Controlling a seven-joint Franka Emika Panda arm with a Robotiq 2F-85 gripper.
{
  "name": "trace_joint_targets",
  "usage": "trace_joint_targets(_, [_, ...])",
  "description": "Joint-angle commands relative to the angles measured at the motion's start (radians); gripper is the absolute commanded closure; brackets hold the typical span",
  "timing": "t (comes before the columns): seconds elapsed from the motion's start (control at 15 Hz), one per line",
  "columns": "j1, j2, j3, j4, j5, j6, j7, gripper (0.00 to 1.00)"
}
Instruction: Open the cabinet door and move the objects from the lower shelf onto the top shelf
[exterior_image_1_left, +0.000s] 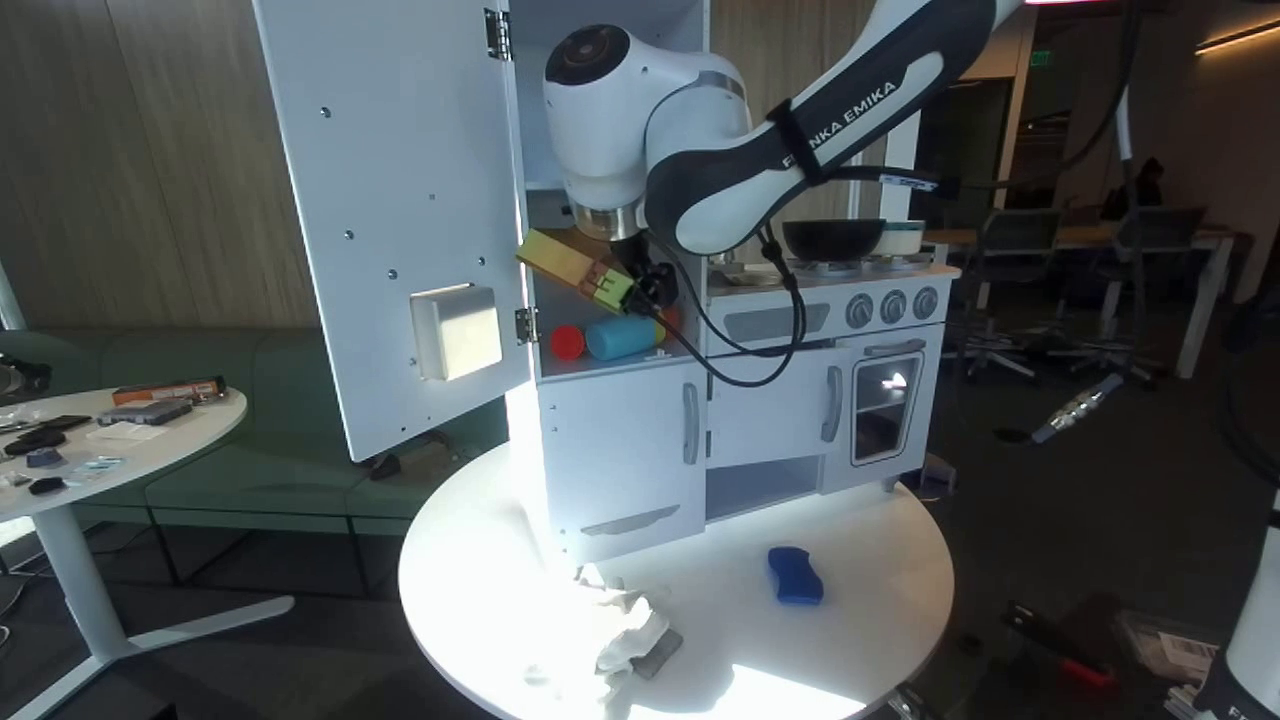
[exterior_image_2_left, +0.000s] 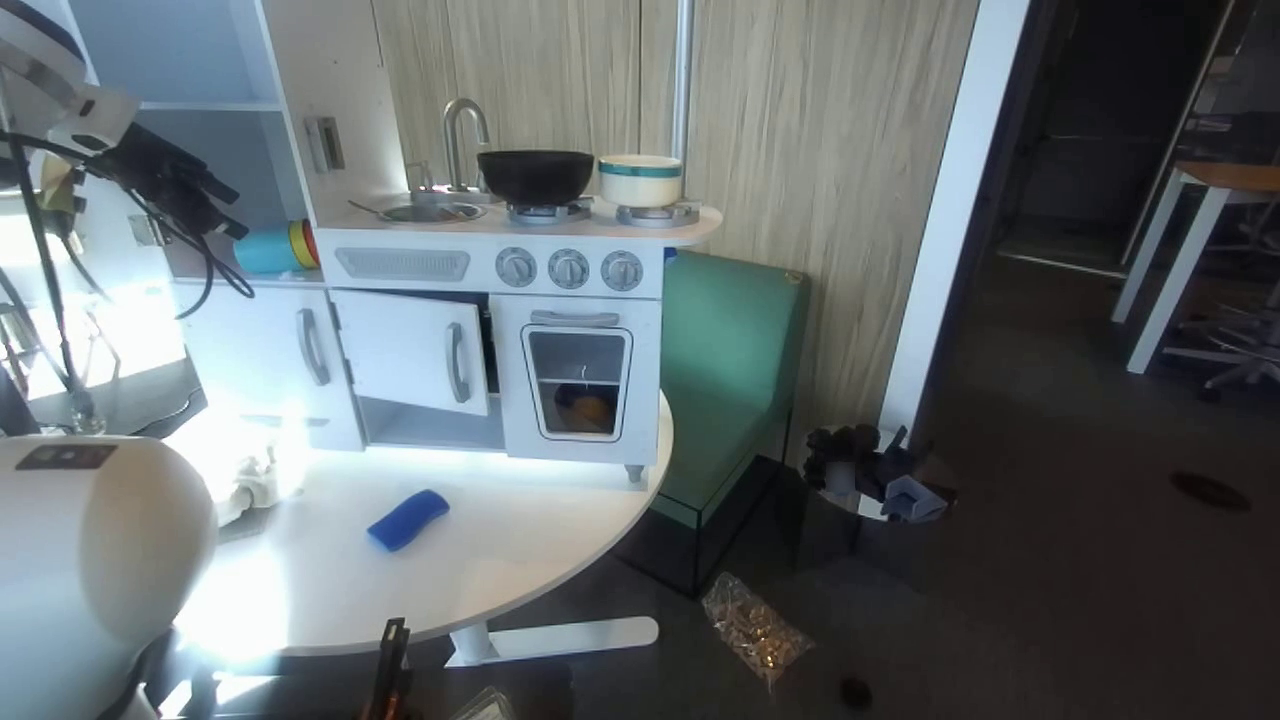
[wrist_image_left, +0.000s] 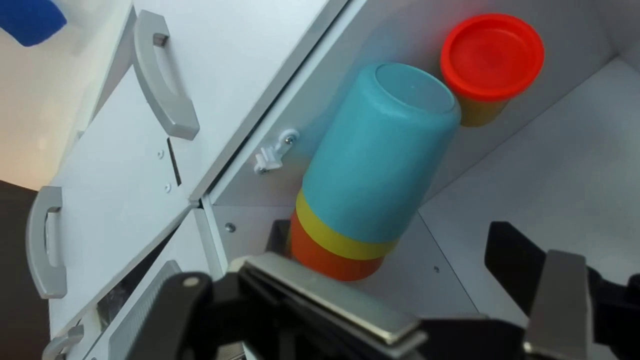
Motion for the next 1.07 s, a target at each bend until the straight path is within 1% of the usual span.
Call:
trace_joint_targets(0.0, [0.005, 0.057, -0.010, 0.056, -0.014, 0.004, 0.017, 0.00])
trace_joint_targets(0.47, [0.012, 0.142, -0.029, 0.125, -0.010, -0.005, 0.011, 0.00])
trace_joint_targets(0.8, [0.012, 0.182, -0.053, 0.149, 0.005, -0.008, 0.007, 0.00])
trace_joint_targets(0.87, [0.012, 0.183, -0.056, 0.147, 0.006, -0.006, 0.003, 0.05])
trace_joint_targets(0.93, [0.013, 0.182, -0.058, 0.144, 0.007, -0.004, 0.003, 0.26])
trace_joint_targets(1.0, [0.014, 0.178, -0.059, 0.137, 0.008, -0.001, 0.005, 0.29])
